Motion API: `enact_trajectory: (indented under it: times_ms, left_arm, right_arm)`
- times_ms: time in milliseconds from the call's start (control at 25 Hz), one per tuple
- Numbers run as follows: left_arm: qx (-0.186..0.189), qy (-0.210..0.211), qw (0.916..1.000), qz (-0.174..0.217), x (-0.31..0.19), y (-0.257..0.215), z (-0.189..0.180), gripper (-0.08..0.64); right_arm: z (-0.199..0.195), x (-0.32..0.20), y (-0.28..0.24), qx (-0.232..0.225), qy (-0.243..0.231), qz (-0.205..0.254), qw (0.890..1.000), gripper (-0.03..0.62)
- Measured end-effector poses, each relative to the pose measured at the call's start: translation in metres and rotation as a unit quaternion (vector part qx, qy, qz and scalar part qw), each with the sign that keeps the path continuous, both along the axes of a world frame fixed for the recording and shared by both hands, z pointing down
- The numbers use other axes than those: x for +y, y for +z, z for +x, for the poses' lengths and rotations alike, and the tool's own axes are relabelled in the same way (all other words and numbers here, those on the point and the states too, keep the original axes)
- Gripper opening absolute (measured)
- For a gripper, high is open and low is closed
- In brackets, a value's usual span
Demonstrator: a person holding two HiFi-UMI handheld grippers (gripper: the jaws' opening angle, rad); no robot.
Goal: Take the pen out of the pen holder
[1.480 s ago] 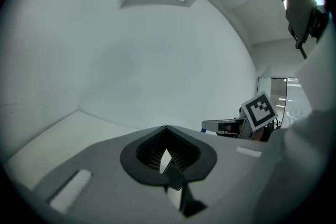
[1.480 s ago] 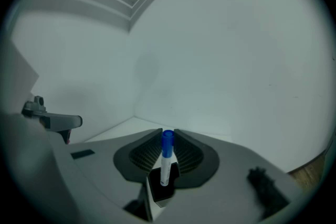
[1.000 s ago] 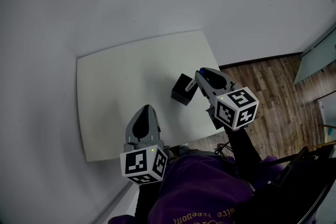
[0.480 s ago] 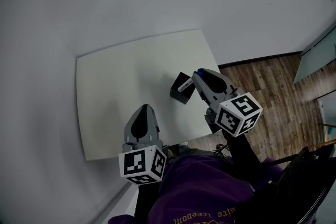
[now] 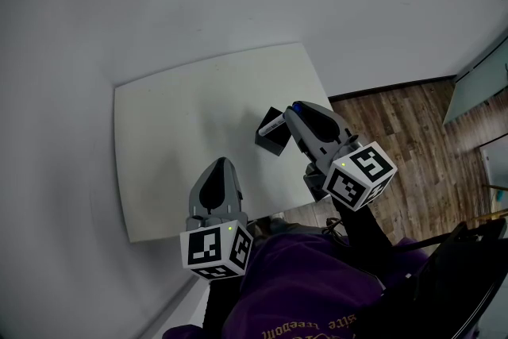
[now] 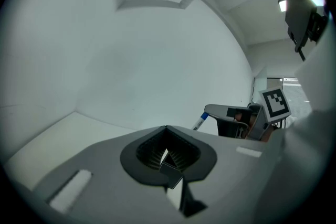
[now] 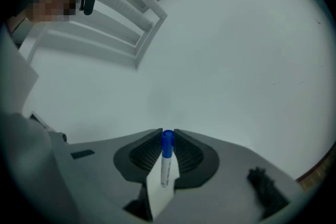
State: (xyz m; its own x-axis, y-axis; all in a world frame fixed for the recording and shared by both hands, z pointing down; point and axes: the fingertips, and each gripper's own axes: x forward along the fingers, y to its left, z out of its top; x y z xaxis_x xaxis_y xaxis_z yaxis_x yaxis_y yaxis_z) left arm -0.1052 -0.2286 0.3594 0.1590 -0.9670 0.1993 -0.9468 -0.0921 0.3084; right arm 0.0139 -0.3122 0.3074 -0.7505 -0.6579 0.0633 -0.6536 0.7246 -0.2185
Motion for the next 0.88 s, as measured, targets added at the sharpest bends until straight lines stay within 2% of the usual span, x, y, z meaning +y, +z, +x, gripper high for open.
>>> enact_trajectory:
  times_ms: [200,880]
  left_arm:
    - [-0.002,0.003,1.0,0.003,0.002,0.002,0.001,0.008]
    - [-0.002,0.004,1.0,0.001,-0.004,0.002,0.0,0.008]
  right_arm:
    - [-0.004,0.005,-0.007,-0.004,-0.008,0.015,1.0,0.074]
    - [-0.009,0.0,-0.012,-0.005,-0.018,0.02,1.0,0.074]
